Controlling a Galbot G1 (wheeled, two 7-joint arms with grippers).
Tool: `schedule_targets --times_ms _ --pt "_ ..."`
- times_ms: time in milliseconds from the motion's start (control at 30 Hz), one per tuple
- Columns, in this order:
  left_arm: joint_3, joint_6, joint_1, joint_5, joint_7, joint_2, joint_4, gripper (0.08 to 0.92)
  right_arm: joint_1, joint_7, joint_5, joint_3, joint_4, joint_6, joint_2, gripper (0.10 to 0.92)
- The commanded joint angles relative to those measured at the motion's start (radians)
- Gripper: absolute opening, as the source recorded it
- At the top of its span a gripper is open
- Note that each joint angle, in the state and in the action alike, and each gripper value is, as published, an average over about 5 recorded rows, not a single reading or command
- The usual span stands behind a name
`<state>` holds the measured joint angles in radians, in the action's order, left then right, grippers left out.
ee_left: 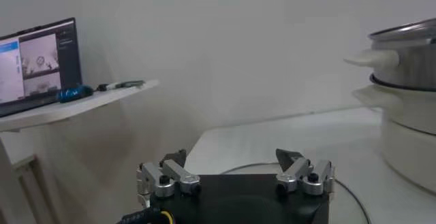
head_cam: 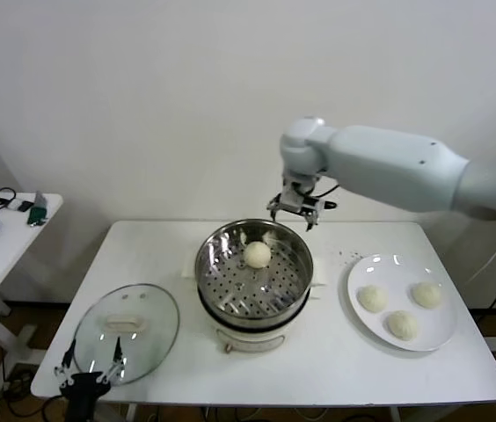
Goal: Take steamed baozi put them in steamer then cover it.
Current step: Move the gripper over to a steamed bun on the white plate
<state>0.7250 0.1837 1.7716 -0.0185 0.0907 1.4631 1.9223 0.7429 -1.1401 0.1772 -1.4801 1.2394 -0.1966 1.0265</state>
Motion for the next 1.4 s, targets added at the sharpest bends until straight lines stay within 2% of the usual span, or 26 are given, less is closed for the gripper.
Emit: schedule_targets --times_ms 33,300,700,900,1400 --pt "-0.004 -0.001 0.0 0.002 0.01 0.0 0.001 0.823 0.038 0.111 0.348 -0.154 0.016 0.261 -0.27 0.823" --pt "0.0 -0.001 0.009 0.01 0.011 0.003 0.003 0.823 -0.208 0.124 0.205 -0.015 -0.024 0.373 -0.36 0.823" --pt "0.001 -0.004 0.014 0.022 0.011 0.013 0.003 0.823 -0.499 0.115 0.056 0.209 -0.156 0.406 -0.332 0.823" --pt "0.006 -0.003 0.018 0.024 0.012 0.016 0.002 0.823 -0.548 0.114 0.034 0.275 -0.229 0.397 -0.284 0.823" --pt "0.009 -0.004 0.019 0.024 0.013 0.016 -0.005 0.823 -0.576 0.089 0.022 0.293 -0.276 0.391 -0.236 0.823"
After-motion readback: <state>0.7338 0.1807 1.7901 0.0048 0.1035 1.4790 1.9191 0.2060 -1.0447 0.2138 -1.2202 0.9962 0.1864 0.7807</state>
